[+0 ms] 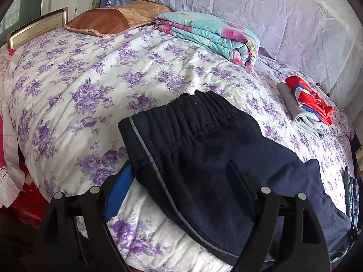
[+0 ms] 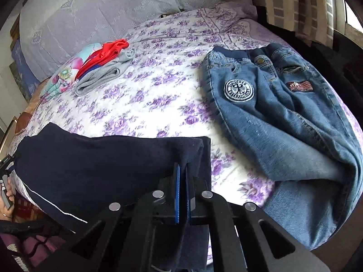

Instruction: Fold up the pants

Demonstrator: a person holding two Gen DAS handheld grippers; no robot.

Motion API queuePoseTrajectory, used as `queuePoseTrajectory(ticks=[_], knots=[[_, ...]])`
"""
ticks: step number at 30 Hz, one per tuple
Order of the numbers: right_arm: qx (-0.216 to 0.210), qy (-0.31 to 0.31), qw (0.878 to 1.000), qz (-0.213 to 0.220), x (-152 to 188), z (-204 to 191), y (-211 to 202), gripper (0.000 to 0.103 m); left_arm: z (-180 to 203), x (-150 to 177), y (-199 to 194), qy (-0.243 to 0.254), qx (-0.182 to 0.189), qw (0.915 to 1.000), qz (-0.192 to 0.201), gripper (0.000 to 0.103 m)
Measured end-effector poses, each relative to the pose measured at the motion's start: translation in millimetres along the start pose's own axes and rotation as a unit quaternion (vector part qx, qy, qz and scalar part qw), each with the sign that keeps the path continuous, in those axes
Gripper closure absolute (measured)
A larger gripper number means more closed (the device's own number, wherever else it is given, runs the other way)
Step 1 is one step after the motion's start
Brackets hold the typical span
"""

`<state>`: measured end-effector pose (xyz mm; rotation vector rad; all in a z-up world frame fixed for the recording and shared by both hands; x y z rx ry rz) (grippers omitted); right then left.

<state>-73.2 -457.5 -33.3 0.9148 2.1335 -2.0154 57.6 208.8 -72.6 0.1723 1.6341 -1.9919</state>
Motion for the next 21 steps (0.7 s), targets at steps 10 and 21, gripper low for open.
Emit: queuePoseTrajectory(ticks=[10,21], knots=[[0.006,0.058,0.998,-0.009,24,17,17,0.072,8,15,-4,0.027,0.01,0.9996,-0.007,0.023],[-0.044,0.068,0.997,0.015,103,5,-12,0.055,7,5,6,0.013,0.027,0.9994,-0.018,0.018]])
Point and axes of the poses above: each gripper's, at about its wrist camera, not at the fingertips, and y roughly the way its jaws point, z to its right, x to its underside, the point moved 2 cm from there along y, roughly the way its jaws point, and after that the axes turned 13 degrees about -z, right-handed, at the moved point
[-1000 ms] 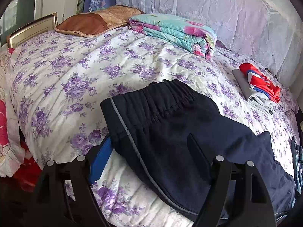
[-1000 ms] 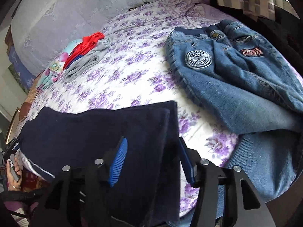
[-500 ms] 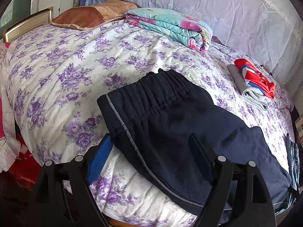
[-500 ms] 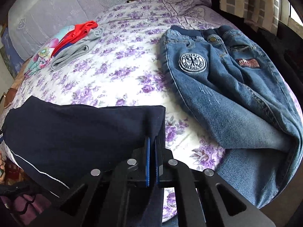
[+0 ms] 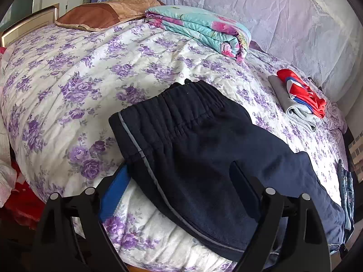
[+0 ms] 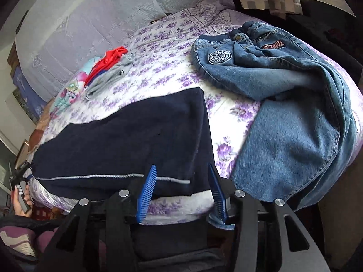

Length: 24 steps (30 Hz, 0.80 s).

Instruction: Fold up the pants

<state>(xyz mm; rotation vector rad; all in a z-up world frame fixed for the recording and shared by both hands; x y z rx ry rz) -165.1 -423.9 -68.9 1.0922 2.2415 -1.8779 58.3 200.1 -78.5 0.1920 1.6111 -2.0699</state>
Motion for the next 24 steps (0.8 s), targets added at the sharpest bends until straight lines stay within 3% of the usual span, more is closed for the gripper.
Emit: queuePoseTrajectory(ticks=[1,3,4,7,10,14,17,20,22,24], knots=[[-0.005,-0.003,1.0,-0.006,0,-1,6,0.064,1,-1,1,0.001,-0.002,1.0,0.0,0.018],[0.004,-0.01,1.0,-0.017,-3,-2,14,0.093,1,-2,1,-0.001,-0.001,1.0,0.001,0.018],[-0.002,-0.009,1.0,-0.017,-5,-1,13,0.096,0,-2,1,-0.003,0.001,1.0,0.001,0.018],[0.002,-0.017,1.0,0.008,-17,6,-15,0.098,-2,-2,-1,-0.01,0.009,0.9999,-0.001,0.018],[0.035,-0.059,0.997,0.023,-27,-1,-40,0.102,1,0,-6,-0.005,0.007,1.0,0.002,0.018],[0.05,-0.058,0.995,-0.061,-18,13,8,0.102,-4,5,-3,-0.003,-0.02,0.9998,0.0,0.018],[0.036,-0.039,0.998,-0.043,-2,17,13,0.101,-17,9,4,-0.015,-0.024,0.9994,-0.02,0.018],[0.014,0.002,1.0,0.01,10,24,-11,0.084,-25,18,-11,-0.008,-0.034,0.9993,-0.01,0.018],[-0.005,0.031,0.999,0.042,19,27,-25,0.051,-27,20,-37,-0.008,-0.027,0.9994,0.019,0.018],[-0.043,0.068,0.994,0.073,28,28,-34,0.028,-20,21,-67,0.002,-0.027,0.998,0.056,0.018]])
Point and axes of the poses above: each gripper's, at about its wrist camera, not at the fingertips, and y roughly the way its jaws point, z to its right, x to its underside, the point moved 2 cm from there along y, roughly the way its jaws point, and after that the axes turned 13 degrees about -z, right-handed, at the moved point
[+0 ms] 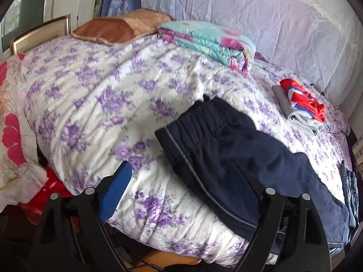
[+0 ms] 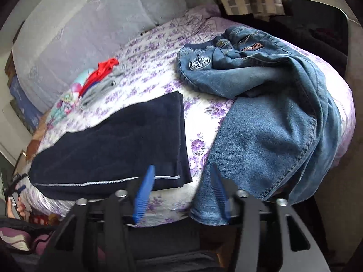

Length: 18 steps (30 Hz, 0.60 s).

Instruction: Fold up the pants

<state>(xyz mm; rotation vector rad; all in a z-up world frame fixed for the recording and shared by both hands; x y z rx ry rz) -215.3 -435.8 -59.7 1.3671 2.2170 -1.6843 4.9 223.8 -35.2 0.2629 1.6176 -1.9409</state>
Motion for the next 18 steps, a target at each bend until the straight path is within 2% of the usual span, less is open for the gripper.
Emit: queuePoseTrajectory(ticks=[1,4,7,9,11,12,13,14,15,16,18], knots=[[-0.02,0.018,1.0,0.007,2,1,-1,0.023,10,-1,-14,0.014,0.004,0.9997,0.017,0.018],[-0.059,0.057,0.997,-0.001,10,-2,13,0.021,61,-1,-30,0.08,0.038,0.9955,0.032,0.018],[-0.047,0.081,0.996,-0.006,19,-2,33,0.021,134,13,-14,0.165,0.078,0.983,0.02,0.017],[-0.063,0.117,0.991,-0.008,26,7,47,0.021,178,30,14,0.211,0.104,0.9718,-0.01,0.018],[-0.072,0.144,0.987,-0.017,33,13,58,0.021,215,61,48,0.26,0.122,0.9548,-0.077,0.018],[-0.08,0.148,0.986,-0.017,36,13,61,0.021,228,83,64,0.289,0.117,0.9441,-0.107,0.018],[-0.084,0.148,0.985,-0.013,38,13,61,0.021,233,106,76,0.313,0.102,0.9356,-0.128,0.018],[-0.088,0.145,0.985,-0.009,40,11,61,0.021,233,125,82,0.329,0.082,0.932,-0.127,0.018],[-0.092,0.143,0.985,-0.008,41,10,61,0.021,230,139,79,0.343,0.071,0.93,-0.111,0.018],[-0.096,0.142,0.985,-0.007,41,9,61,0.021,225,147,73,0.349,0.077,0.9278,-0.108,0.018],[-0.103,0.147,0.984,-0.003,40,10,63,0.021,215,148,64,0.345,0.1,0.9239,-0.131,0.018]])
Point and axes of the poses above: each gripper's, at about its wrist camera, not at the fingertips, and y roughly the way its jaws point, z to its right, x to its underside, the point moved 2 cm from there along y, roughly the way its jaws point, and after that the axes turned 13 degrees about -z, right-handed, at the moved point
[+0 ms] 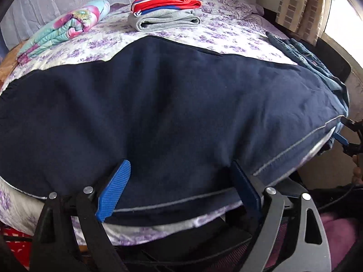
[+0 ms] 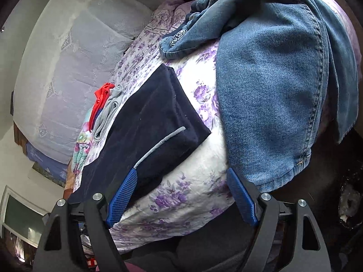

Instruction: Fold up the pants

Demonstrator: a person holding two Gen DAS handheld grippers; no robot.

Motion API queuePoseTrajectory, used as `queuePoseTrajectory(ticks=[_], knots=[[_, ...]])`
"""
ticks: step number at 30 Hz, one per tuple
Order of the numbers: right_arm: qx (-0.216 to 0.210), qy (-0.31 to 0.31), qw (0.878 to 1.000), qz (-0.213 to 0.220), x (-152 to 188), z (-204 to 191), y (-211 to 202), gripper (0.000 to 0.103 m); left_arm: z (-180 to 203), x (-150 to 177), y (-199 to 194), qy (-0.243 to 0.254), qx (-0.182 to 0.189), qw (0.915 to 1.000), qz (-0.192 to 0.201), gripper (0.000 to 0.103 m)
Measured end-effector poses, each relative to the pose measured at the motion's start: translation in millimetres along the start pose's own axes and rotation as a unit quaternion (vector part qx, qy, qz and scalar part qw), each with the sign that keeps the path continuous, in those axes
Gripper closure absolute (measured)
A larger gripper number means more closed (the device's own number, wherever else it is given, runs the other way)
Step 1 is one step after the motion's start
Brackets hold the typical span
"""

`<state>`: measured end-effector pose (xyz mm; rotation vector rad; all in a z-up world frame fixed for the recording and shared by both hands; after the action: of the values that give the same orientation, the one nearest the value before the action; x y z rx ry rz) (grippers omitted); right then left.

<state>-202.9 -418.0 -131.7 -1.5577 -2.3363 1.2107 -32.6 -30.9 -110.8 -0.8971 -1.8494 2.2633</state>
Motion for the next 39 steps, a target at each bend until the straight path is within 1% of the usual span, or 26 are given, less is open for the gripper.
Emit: queuePoseTrajectory(ticks=[1,2,4,5,6,8,9,10,12,14,17,18,19,20,22,24,26,28,30,32,33,34,36,37,38,39], knots=[[-0.005,0.001,1.0,0.005,-1,0,1,0.021,-2,2,-4,0.004,0.011,0.9999,-0.006,0.018],[-0.009,0.003,1.0,0.01,-2,0,0,0.021,-2,4,-5,0.012,0.01,0.9998,-0.012,0.018],[-0.015,0.008,1.0,0.023,-4,1,-2,0.021,4,5,-8,0.034,-0.009,0.9993,-0.012,0.018],[-0.018,0.01,0.999,0.032,-4,1,-4,0.021,6,5,-10,0.043,-0.016,0.9989,-0.009,0.018],[-0.02,0.01,0.999,0.043,-4,0,-7,0.023,8,3,-13,0.049,-0.012,0.9987,-0.002,0.018],[-0.015,0.008,0.998,0.055,-5,-1,-12,0.025,8,-4,-24,0.048,0.007,0.9986,0.021,0.018],[-0.022,0.008,0.998,0.062,-5,-3,-15,0.033,7,-8,-28,0.043,0.009,0.9985,0.033,0.018],[-0.025,0.004,0.998,0.066,-6,-6,-17,0.035,3,-14,-33,0.036,0.008,0.9983,0.045,0.018],[-0.017,-0.01,0.998,0.065,-9,-13,-15,0.035,-6,-23,-39,0.016,0.01,0.9981,0.059,0.018],[-0.009,-0.005,0.998,0.056,-11,-14,-5,0.035,-19,-33,-40,-0.017,0.019,0.9973,0.068,0.018],[0.001,0.003,0.997,0.075,-14,-15,7,0.036,-43,-40,-36,-0.074,0.04,0.9937,0.074,0.018],[0.009,-0.004,0.996,0.086,-14,-18,7,0.042,-50,-42,-35,-0.09,0.047,0.992,0.074,0.018],[0.007,-0.018,0.996,0.089,-14,-24,8,0.067,-59,-40,-33,-0.107,0.057,0.9899,0.073,0.018],[-0.015,-0.036,0.996,0.079,-15,-31,8,0.082,-68,-40,-32,-0.121,0.065,0.988,0.071,0.018],[-0.004,-0.074,0.993,0.092,-18,-57,1,0.084,-80,-37,-30,-0.14,0.076,0.9849,0.068,0.018],[-0.012,-0.129,0.987,0.091,-20,-98,-5,0.084,-89,-35,-31,-0.148,0.077,0.9834,0.071,0.018],[-0.03,-0.194,0.978,0.074,-20,-152,-4,0.084,-98,-30,-35,-0.158,0.078,0.981,0.081,0.018],[-0.045,-0.272,0.96,0.045,-12,-212,9,0.084,-105,-25,-40,-0.17,0.082,0.9775,0.094,0.018],[-0.056,-0.352,0.935,0.0,7,-273,40,0.084,-114,-20,-44,-0.183,0.089,0.9736,0.103,0.018],[-0.054,-0.411,0.908,-0.061,37,-317,86,0.084,-122,-13,-48,-0.196,0.097,0.9695,0.111,0.018],[-0.039,-0.434,0.895,-0.1,53,-331,116,0.083,-125,-9,-50,-0.202,0.097,0.9679,0.114,0.018],[-0.012,-0.458,0.877,-0.147,71,-338,152,0.079,-128,-5,-52,-0.207,0.096,0.9666,0.116,0.018],[0.049,-0.473,0.851,-0.224,100,-329,209,0.073,-133,3,-55,-0.215,0.095,0.9649,0.117,0.018],[0.055,-0.483,0.848,-0.21,107,-324,214,0.072,-136,8,-55,-0.217,0.094,0.9645,0.117,0.018],[0.046,-0.499,0.846,-0.181,109,-325,205,0.069,-137,11,-57,-0.217,0.091,0.9649,0.116,0.018],[0.037,-0.509,0.842,-0.172,110,-327,195,0.062,-138,14,-58,-0.216,0.085,0.9657,0.116,0.017]])
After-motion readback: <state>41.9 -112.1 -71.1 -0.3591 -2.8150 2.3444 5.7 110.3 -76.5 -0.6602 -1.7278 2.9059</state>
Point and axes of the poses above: each gripper's, at about its wrist camera, not at the fingertips, and y roughly the way its jaws point, z to its right, x to its underside, the point moved 2 cm from there along y, roughly the way its jaws point, and after that the axes turned 13 degrees about -z, right-handed, at the moved point
